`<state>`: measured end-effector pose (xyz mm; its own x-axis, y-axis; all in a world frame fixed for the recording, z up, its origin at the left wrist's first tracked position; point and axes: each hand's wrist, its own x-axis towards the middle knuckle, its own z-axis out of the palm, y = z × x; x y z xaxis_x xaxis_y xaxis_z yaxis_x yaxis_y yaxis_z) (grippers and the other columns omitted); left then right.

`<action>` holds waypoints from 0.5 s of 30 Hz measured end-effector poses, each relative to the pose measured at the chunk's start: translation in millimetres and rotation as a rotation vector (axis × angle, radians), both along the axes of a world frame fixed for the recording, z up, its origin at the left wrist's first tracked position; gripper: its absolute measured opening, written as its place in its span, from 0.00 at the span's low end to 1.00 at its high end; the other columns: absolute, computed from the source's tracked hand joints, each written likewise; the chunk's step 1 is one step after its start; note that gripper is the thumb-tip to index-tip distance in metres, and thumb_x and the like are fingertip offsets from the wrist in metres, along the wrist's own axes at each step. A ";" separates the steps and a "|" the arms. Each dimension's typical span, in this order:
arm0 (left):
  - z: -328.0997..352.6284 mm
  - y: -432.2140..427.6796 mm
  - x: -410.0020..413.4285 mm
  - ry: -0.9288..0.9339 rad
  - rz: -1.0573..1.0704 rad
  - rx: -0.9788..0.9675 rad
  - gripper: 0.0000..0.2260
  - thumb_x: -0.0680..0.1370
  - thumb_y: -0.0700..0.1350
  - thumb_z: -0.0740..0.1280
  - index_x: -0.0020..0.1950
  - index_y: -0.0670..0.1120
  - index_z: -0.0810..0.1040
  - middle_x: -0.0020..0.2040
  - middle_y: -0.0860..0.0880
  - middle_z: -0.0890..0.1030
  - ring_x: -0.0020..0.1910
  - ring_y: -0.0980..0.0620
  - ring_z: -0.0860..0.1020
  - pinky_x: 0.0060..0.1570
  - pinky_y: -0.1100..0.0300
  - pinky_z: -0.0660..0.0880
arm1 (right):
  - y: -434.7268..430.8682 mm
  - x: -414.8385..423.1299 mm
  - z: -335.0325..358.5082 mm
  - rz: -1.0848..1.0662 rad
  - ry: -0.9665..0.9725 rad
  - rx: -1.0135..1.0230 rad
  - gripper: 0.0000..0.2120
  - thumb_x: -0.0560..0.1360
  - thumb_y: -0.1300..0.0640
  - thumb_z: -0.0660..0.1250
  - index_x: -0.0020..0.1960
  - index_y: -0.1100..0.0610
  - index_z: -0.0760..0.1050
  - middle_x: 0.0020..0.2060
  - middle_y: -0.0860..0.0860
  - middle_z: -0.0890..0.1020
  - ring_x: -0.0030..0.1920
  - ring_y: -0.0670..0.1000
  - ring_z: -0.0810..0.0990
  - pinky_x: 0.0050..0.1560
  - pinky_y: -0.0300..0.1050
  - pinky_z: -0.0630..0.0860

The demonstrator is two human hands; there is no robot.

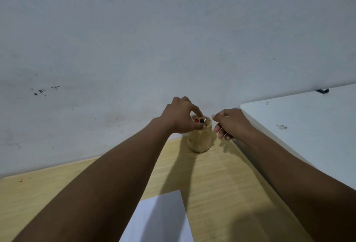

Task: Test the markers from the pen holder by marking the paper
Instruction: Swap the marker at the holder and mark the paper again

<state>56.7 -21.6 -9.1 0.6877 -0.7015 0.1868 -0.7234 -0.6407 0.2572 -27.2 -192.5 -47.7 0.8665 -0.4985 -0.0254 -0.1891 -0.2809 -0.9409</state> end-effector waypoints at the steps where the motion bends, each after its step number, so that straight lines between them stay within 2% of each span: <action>1: 0.3 -2.5 -0.9 -0.038 0.001 0.015 0.17 0.72 0.61 0.74 0.59 0.56 0.85 0.62 0.48 0.77 0.65 0.46 0.70 0.61 0.47 0.72 | 0.7 -0.4 -2.7 -0.002 0.006 0.011 0.08 0.79 0.58 0.68 0.49 0.62 0.81 0.29 0.54 0.85 0.21 0.49 0.78 0.21 0.38 0.69; 4: 0.5 -8.8 -3.1 -0.125 0.016 -0.002 0.11 0.76 0.57 0.73 0.54 0.53 0.87 0.59 0.48 0.81 0.61 0.45 0.75 0.56 0.49 0.73 | 3.5 -3.8 -8.1 0.002 0.024 0.043 0.08 0.78 0.60 0.67 0.48 0.63 0.82 0.24 0.51 0.84 0.20 0.49 0.78 0.21 0.37 0.69; 8: 8.1 -8.1 -11.1 -0.109 0.045 -0.186 0.08 0.76 0.52 0.71 0.50 0.50 0.86 0.54 0.49 0.84 0.57 0.47 0.79 0.57 0.49 0.74 | 10.8 -12.9 -4.3 0.040 0.062 0.107 0.09 0.78 0.58 0.68 0.47 0.64 0.82 0.25 0.52 0.84 0.21 0.50 0.78 0.21 0.37 0.68; 11: 24.5 1.1 -18.2 -0.036 0.072 -0.379 0.08 0.75 0.49 0.72 0.49 0.47 0.86 0.51 0.52 0.86 0.55 0.51 0.81 0.56 0.53 0.76 | 25.5 -23.6 4.0 0.175 0.115 0.230 0.17 0.79 0.47 0.69 0.49 0.62 0.81 0.30 0.55 0.85 0.24 0.50 0.79 0.23 0.39 0.68; 13: 37.9 11.9 -24.4 0.014 0.094 -0.503 0.07 0.75 0.48 0.72 0.47 0.45 0.85 0.45 0.52 0.86 0.49 0.54 0.82 0.48 0.60 0.77 | 41.6 -30.2 9.6 0.308 0.137 0.326 0.29 0.77 0.35 0.68 0.54 0.62 0.81 0.36 0.56 0.86 0.26 0.51 0.80 0.23 0.39 0.69; 15: 50.4 27.5 -31.4 0.054 0.119 -0.596 0.05 0.75 0.46 0.72 0.44 0.45 0.85 0.40 0.52 0.85 0.40 0.57 0.81 0.37 0.68 0.72 | 62.4 -33.5 14.2 0.384 0.113 0.452 0.37 0.73 0.28 0.65 0.58 0.62 0.80 0.38 0.58 0.85 0.27 0.51 0.78 0.24 0.39 0.68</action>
